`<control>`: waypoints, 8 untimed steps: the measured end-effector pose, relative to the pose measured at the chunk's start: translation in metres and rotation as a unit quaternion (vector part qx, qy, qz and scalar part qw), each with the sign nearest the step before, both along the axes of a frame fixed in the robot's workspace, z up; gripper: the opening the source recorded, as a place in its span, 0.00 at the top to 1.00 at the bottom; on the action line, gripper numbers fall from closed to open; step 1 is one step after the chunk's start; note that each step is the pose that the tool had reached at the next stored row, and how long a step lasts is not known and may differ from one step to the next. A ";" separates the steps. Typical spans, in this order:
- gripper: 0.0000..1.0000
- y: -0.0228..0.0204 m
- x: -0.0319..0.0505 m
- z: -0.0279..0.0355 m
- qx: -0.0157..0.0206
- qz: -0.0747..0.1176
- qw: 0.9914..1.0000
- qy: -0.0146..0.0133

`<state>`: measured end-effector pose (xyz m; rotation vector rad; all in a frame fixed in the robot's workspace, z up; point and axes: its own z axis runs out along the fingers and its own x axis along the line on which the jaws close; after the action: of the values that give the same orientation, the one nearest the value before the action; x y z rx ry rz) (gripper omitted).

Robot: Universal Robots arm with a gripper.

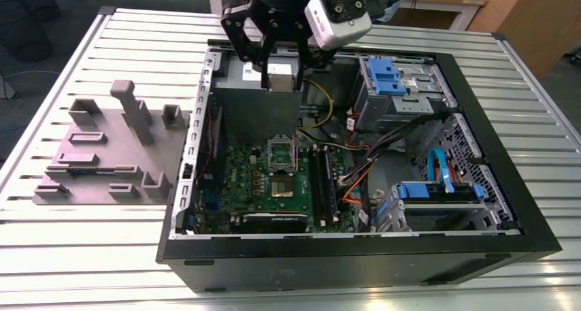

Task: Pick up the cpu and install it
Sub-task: 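Place the cpu into insertion slot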

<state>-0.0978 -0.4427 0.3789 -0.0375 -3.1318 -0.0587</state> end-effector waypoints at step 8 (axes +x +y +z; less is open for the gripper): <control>0.53 -0.0013 0.0081 -0.0043 0.000 0.000 1.000 0.000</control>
<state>-0.0897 -0.4440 0.3746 -0.0375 -3.1318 -0.0584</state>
